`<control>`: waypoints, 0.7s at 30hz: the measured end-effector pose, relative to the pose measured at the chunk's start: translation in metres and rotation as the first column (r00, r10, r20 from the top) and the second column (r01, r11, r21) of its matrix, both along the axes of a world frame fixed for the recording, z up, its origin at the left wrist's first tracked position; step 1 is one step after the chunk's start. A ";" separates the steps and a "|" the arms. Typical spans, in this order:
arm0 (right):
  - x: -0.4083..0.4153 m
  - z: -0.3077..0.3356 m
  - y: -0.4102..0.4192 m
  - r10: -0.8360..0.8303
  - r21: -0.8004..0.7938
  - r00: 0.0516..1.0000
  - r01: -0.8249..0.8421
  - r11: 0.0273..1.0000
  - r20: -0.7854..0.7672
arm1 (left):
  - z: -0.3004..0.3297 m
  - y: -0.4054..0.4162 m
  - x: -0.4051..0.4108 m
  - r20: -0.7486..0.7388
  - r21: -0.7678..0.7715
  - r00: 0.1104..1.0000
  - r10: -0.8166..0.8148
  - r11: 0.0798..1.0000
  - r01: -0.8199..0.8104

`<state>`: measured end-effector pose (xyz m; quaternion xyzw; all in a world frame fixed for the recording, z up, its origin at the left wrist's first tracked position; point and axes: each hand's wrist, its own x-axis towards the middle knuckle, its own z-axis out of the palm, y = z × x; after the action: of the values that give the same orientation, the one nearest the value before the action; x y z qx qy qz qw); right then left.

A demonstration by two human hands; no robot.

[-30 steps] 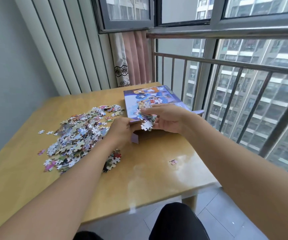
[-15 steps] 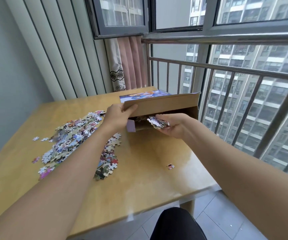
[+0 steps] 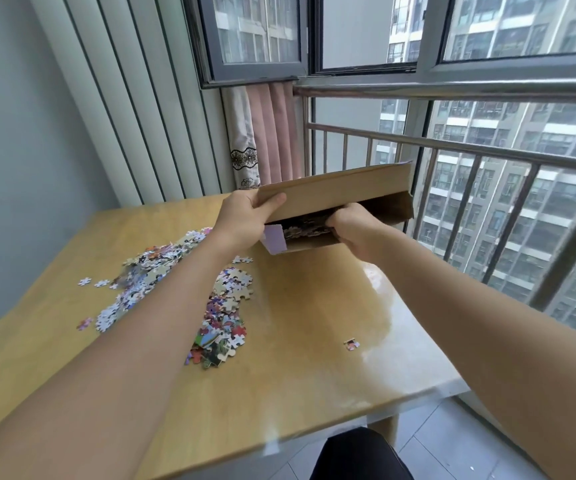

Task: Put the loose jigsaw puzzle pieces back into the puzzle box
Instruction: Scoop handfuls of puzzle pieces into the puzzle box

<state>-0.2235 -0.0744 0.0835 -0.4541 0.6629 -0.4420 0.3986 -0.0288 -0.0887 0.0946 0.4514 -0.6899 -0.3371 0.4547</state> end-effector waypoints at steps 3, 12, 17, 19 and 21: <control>-0.015 -0.005 0.021 0.072 -0.214 0.843 -0.217 0.953 -0.533 | -0.007 0.003 0.000 -0.021 -0.039 0.999 0.027 0.999 -0.027; -0.040 -0.057 0.076 0.610 0.370 0.292 -0.581 0.725 -0.737 | -0.040 0.017 -0.007 0.101 -0.024 0.991 0.092 0.996 -0.090; -0.045 -0.064 0.079 0.605 0.323 0.321 -0.619 0.716 -0.729 | -0.046 0.022 -0.008 0.124 -0.022 0.988 0.090 0.996 -0.088; -0.045 -0.067 0.081 0.610 0.315 0.316 -0.635 0.705 -0.726 | -0.044 0.023 -0.008 0.108 -0.012 0.991 0.075 0.997 -0.075; -0.043 -0.071 0.083 0.611 0.311 0.297 -0.653 0.691 -0.734 | -0.044 0.024 -0.007 0.102 -0.012 0.993 0.067 0.998 -0.066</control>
<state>-0.2669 0.0089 0.0126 -0.8317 0.5220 -0.0131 0.1890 -0.0362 -0.0644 0.0502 0.4888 -0.6983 -0.2952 0.4316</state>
